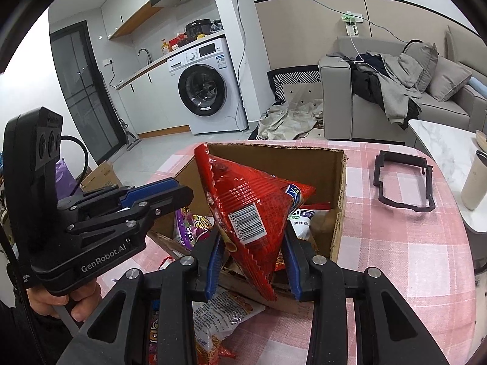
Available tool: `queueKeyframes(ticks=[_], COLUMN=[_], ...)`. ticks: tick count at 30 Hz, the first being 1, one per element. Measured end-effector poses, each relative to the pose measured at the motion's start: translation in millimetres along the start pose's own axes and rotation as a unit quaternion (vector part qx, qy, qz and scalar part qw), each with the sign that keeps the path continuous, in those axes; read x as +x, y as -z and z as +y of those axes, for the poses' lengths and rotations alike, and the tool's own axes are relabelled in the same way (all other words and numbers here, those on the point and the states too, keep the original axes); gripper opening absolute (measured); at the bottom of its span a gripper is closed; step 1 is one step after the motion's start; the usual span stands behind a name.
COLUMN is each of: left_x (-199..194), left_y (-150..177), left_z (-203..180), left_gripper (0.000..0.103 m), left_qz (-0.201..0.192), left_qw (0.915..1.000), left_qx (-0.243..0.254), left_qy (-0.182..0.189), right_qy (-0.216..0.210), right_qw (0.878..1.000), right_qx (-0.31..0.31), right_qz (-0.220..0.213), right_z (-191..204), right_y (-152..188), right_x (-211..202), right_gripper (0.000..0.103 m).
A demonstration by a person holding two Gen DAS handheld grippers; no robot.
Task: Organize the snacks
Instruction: 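Carry both red bags over the box and open both tools to drop them, then withdraw both tools from the box toward the remaining snacks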
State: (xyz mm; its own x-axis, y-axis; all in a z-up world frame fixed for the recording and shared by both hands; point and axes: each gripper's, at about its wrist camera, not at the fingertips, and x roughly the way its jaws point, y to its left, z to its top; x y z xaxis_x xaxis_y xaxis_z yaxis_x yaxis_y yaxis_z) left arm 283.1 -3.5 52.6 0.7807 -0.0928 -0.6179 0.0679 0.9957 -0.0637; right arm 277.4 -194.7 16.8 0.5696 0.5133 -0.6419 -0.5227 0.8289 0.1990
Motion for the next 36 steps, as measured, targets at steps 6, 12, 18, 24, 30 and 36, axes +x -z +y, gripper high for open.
queueKeyframes(ticks=[6, 12, 18, 24, 30, 36], left_x=[-7.9, -28.2, -51.3, -77.5, -95.9, -108.1], left_y=[2.0, 6.4, 17.9, 34.3, 53.2, 71.9], left_z=[-1.1, 1.0, 8.8, 14.1, 20.3, 24.6], left_gripper=[0.033, 0.083, 0.098, 0.102, 0.102, 0.102], left_qz=[0.001, -0.013, -0.015, -0.021, -0.017, -0.010], left_qw=[1.0000, 0.9998, 0.9996, 0.9991, 0.9985, 0.9981], left_qx=[0.002, -0.012, -0.020, -0.021, -0.032, -0.038], left_qy=[-0.005, -0.006, -0.015, -0.031, -0.041, -0.048], right_qy=[0.007, 0.018, 0.039, 0.047, 0.039, 0.038], right_qw=[1.000, 1.000, 0.999, 0.998, 0.999, 0.999], right_qx=[-0.001, 0.003, 0.009, 0.020, 0.031, 0.026], right_qz=[-0.010, -0.019, -0.023, -0.024, -0.019, -0.005], right_z=[-1.3, -5.3, -9.2, -13.5, -11.3, -4.1], right_y=[-0.2, 4.8, 14.9, 27.3, 39.9, 53.0], right_x=[-4.9, -17.0, -34.7, -49.0, -58.6, -61.8], right_gripper=[0.047, 0.068, 0.101, 0.103, 0.103, 0.103])
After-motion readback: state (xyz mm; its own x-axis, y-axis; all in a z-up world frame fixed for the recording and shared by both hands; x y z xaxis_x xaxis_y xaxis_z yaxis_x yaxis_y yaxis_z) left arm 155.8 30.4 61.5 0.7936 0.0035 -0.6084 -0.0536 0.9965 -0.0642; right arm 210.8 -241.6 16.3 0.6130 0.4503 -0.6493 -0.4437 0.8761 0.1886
